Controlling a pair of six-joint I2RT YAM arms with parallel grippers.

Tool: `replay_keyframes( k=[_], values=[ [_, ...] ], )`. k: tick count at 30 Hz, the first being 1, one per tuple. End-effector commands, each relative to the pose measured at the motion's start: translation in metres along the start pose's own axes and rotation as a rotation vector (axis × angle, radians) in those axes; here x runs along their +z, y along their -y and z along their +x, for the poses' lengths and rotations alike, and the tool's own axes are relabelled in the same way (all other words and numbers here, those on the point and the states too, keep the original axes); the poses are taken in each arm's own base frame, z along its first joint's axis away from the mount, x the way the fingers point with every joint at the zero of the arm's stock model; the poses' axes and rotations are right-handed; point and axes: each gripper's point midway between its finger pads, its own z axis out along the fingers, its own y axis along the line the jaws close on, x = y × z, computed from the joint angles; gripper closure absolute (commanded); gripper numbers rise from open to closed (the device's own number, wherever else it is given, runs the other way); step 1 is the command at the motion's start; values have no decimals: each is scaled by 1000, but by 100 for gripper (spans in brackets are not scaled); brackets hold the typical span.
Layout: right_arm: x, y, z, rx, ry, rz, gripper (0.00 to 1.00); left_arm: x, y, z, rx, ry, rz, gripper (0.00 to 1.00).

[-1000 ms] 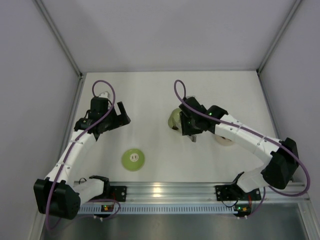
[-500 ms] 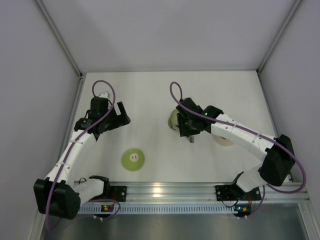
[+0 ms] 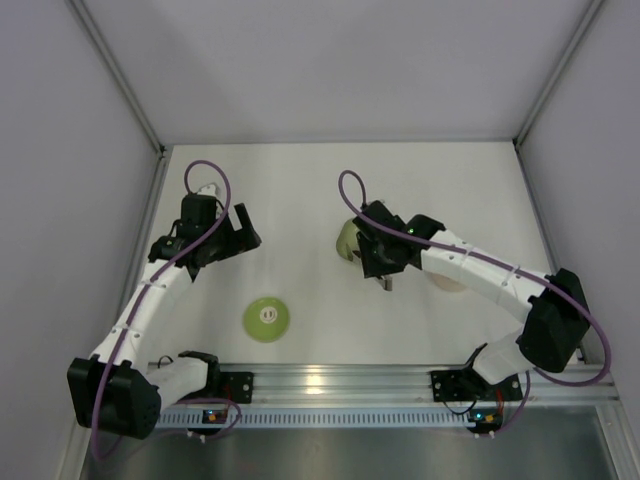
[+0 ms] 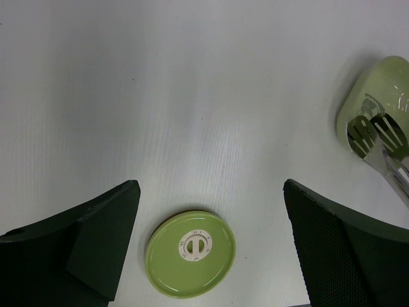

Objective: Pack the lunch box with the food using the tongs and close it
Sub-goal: Pick up the fake food from the plate.

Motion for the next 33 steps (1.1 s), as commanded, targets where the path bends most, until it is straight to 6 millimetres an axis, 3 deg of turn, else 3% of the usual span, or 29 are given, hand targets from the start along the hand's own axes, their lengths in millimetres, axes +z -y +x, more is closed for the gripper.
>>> replay_keyframes(
  k=[1, 17, 25, 33],
  values=[
    [-10, 0, -3, -19, 33, -4, 59, 0, 7, -11, 7, 49, 28, 1],
    [-18, 12, -18, 18, 97, 60, 72, -1, 6, -11, 7, 53, 27, 1],
    [-38, 15, -41, 47, 174, 71, 73, -2, 7, -11, 7, 53, 28, 1],
    [-48, 28, -47, 73, 202, 93, 72, -1, 6, -11, 7, 53, 27, 1]
  ],
)
